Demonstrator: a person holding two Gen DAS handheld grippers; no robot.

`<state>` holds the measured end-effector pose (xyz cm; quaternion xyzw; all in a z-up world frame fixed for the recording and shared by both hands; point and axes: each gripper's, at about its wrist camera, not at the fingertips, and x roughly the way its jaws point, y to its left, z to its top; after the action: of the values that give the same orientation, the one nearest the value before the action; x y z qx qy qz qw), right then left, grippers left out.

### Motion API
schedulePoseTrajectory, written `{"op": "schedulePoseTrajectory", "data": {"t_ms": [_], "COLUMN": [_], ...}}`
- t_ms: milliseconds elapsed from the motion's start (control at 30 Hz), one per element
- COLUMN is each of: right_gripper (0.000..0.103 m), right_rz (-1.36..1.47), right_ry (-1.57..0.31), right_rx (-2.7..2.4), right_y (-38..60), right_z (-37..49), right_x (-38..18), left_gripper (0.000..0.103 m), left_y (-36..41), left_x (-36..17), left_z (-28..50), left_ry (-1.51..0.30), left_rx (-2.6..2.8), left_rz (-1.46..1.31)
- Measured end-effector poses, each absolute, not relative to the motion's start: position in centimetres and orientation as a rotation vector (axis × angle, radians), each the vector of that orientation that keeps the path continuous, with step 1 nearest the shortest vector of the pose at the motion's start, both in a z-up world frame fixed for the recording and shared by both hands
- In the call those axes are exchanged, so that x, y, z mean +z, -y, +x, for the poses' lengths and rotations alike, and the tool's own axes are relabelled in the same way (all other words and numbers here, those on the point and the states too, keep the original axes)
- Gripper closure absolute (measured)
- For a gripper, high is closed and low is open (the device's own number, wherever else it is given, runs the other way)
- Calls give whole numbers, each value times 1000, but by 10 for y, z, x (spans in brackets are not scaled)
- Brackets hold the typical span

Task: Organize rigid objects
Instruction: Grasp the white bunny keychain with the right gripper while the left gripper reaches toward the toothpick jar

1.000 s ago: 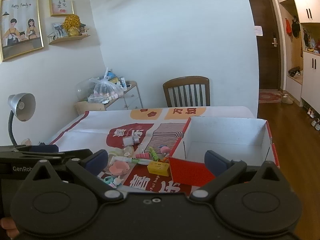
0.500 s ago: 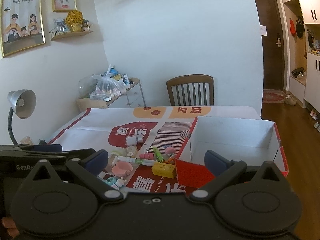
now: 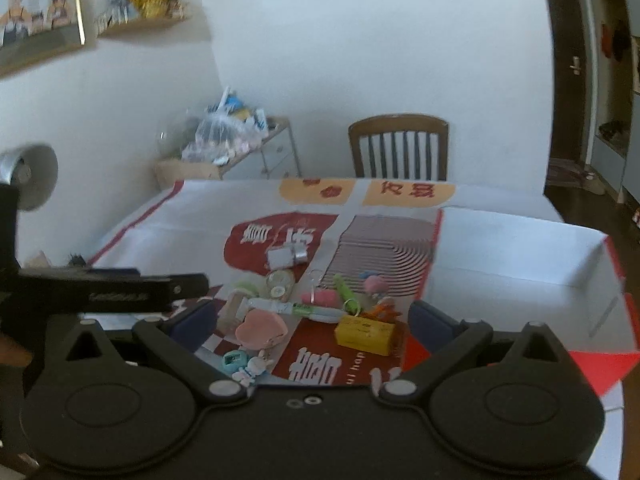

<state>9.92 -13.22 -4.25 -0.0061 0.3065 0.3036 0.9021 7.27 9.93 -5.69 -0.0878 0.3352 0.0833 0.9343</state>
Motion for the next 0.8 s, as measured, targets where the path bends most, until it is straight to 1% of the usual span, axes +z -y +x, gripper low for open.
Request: {"op": "schedulePoseTrajectory", "data": {"t_ms": [167, 267, 333, 567, 633, 767, 800], "right_gripper": [3, 5, 9, 14, 19, 19, 21], "right_rz": [-82, -130, -158, -210, -230, -262, -275], "right_ry": [-697, -735, -755, -844, -866, -911, -925], "right_rx": [657, 662, 659, 690, 706, 739, 749], "right_y": [89, 65, 53, 16, 6, -8, -12], "right_z": [117, 127, 134, 156, 159, 156, 155], "right_x": [-71, -89, -99, -130, -138, -151, -156], "left_gripper": [0, 0, 1, 1, 1, 1, 1], "left_y": [-137, -151, -158, -182, -182, -185, -186], "left_x": [-95, -116, -126, -149, -152, -160, -162], "left_z": [106, 119, 126, 151, 155, 162, 163], "left_ry": [-768, -812, -831, -875, -886, -903, -907], "left_rx": [174, 169, 167, 145, 133, 118, 112], "left_rz": [-219, -223, -219, -229, -216, -213, -215]}}
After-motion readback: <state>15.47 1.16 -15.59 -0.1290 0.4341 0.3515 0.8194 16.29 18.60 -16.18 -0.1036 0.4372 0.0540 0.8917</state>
